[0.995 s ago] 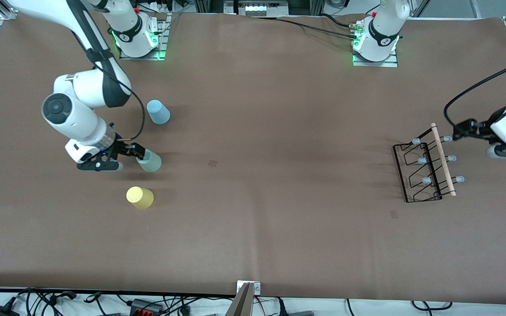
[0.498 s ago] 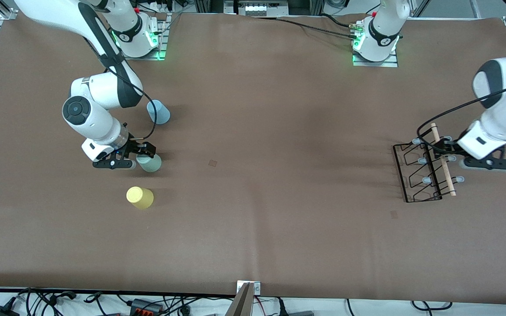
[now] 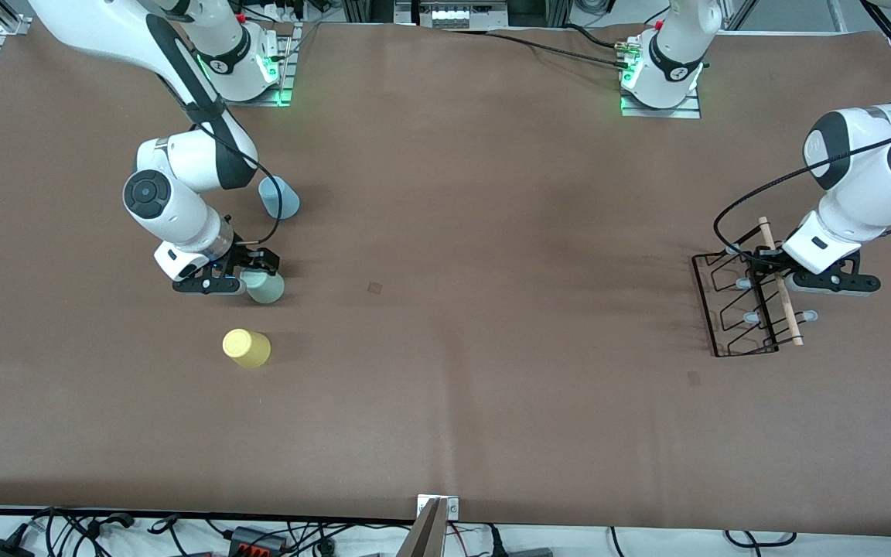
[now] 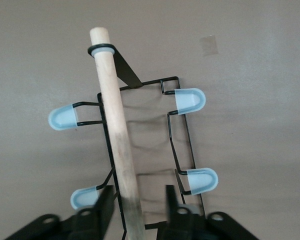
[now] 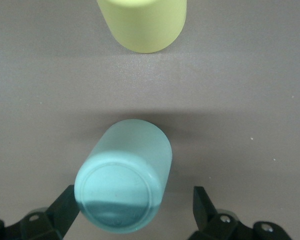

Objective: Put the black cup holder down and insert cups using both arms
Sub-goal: 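Grasp the teal cup with the right gripper while the left gripper grasps the rack handle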

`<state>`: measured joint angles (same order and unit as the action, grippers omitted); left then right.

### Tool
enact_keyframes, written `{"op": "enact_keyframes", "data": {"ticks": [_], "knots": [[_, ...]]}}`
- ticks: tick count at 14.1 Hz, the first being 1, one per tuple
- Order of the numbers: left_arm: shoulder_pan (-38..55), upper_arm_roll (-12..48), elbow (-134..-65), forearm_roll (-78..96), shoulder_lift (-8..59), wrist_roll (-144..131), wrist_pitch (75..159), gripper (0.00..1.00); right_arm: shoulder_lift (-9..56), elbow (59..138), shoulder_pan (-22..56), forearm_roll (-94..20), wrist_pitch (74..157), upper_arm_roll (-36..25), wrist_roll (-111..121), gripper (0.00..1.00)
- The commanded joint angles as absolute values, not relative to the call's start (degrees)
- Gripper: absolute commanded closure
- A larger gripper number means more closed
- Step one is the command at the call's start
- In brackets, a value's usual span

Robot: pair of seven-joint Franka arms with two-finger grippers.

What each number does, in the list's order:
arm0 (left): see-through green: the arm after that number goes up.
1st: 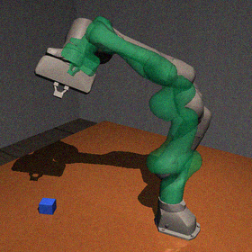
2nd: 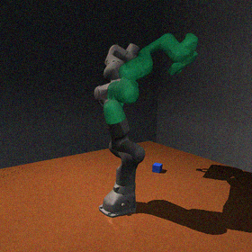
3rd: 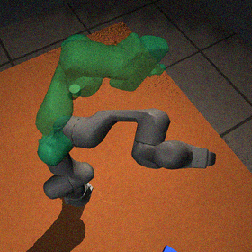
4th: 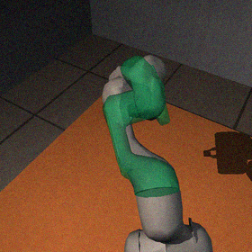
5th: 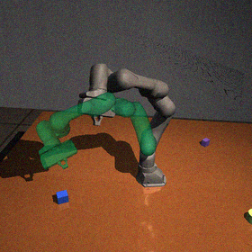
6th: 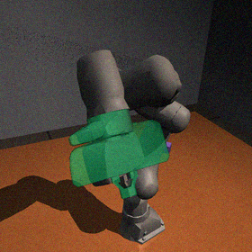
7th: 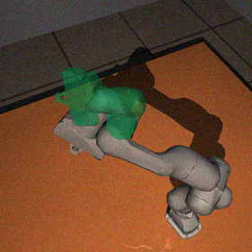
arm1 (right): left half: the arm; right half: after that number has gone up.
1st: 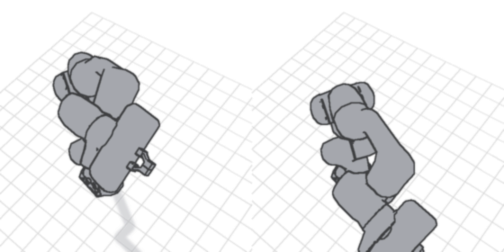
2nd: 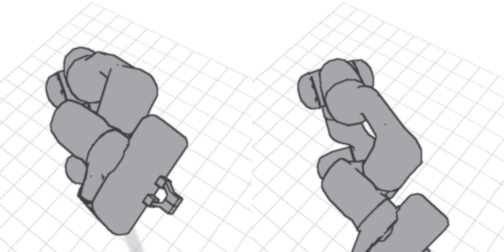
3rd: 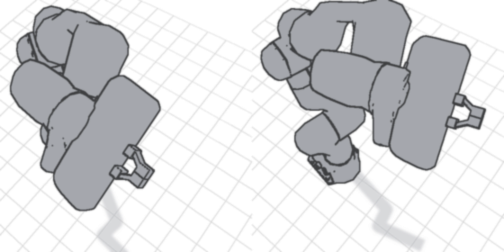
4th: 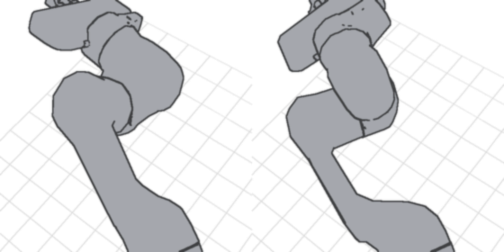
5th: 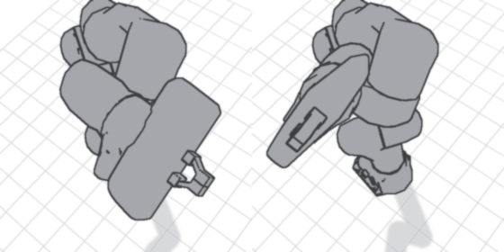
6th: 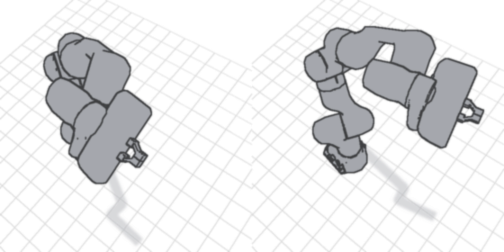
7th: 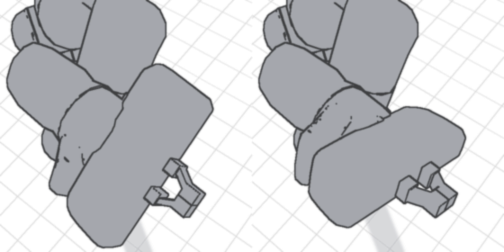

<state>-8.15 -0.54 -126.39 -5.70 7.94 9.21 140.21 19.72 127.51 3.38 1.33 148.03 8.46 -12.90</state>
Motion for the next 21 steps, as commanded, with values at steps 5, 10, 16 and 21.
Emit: {"op": "enact_keyframes", "data": {"ticks": [5, 10, 16, 21], "knots": [[-7.92, 0.52, -124.03, -6.68, 6.42, 8.44, 139.15, 0.97, 20.57, 127.18, 3.87, 1.05, 150.20, 8.52, -13.45, 0.00], [-6.42, 11.40, -103.13, -6.68, 10.45, 2.40, 108.95, 0.97, 20.57, 126.13, 3.87, 1.05, 150.12, 8.52, -12.84, 0.29], [-2.82, 25.74, -100.37, -6.85, 13.62, -20.63, 105.20, 0.97, 16.37, 122.96, 3.87, 1.49, 141.36, 8.44, -12.13, 0.88], [8.07, 26.19, -99.49, -7.29, 17.22, -32.41, 110.03, 0.97, 2.75, 123.22, 3.17, 1.67, 125.53, 8.44, -6.35, 0.87]]}}
